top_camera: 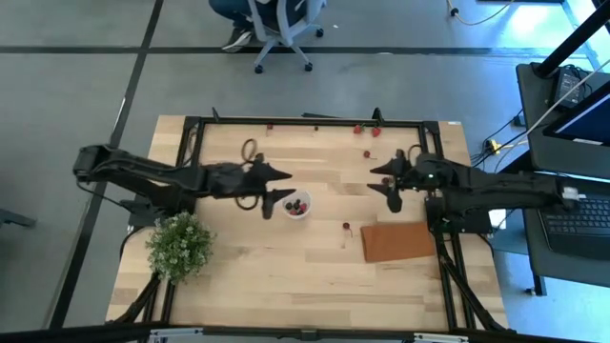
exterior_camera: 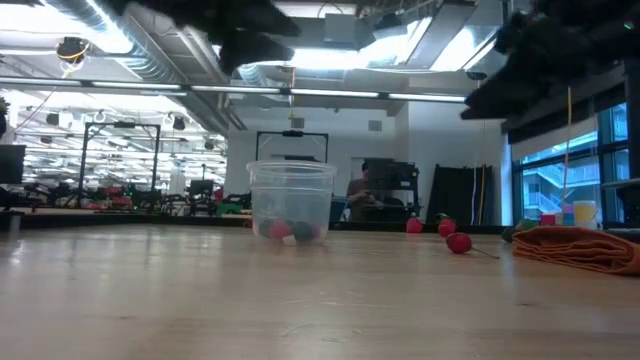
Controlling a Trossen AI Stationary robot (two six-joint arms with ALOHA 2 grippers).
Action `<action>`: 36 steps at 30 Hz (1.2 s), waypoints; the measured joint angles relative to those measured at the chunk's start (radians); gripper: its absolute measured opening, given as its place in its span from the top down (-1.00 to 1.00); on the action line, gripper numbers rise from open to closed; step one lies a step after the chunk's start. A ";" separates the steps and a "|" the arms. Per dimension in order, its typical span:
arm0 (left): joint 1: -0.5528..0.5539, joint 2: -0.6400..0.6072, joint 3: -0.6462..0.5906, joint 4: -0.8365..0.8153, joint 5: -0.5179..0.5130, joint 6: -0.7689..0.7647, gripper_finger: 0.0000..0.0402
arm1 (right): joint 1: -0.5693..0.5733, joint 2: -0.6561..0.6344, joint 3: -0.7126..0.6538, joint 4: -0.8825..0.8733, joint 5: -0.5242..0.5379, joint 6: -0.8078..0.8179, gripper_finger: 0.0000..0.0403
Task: Pick and placing Produce into tupperware
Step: Put the bottom red cherry into the bin
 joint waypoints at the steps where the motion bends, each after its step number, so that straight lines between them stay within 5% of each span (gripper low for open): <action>1: -0.001 -0.023 -0.049 0.049 0.000 0.000 -0.07 | 0.019 0.041 0.032 -0.015 0.000 -0.009 -0.19; 9: 0.003 -0.107 -0.324 0.226 -0.034 -0.054 -0.07 | 0.168 0.411 0.247 -0.178 0.000 -0.025 -0.19; 19: -0.006 -0.107 -0.385 0.233 -0.054 0.021 -0.07 | 0.324 0.773 0.314 -0.156 0.002 0.101 -0.19; 27: -0.007 -0.112 -0.412 0.167 -0.054 0.026 -0.07 | 0.396 0.977 0.385 -0.110 0.133 0.165 -0.19; 36: -0.007 -0.210 -0.593 0.242 -0.054 -0.073 -0.07 | 0.404 1.053 0.446 -0.192 0.140 0.239 -0.19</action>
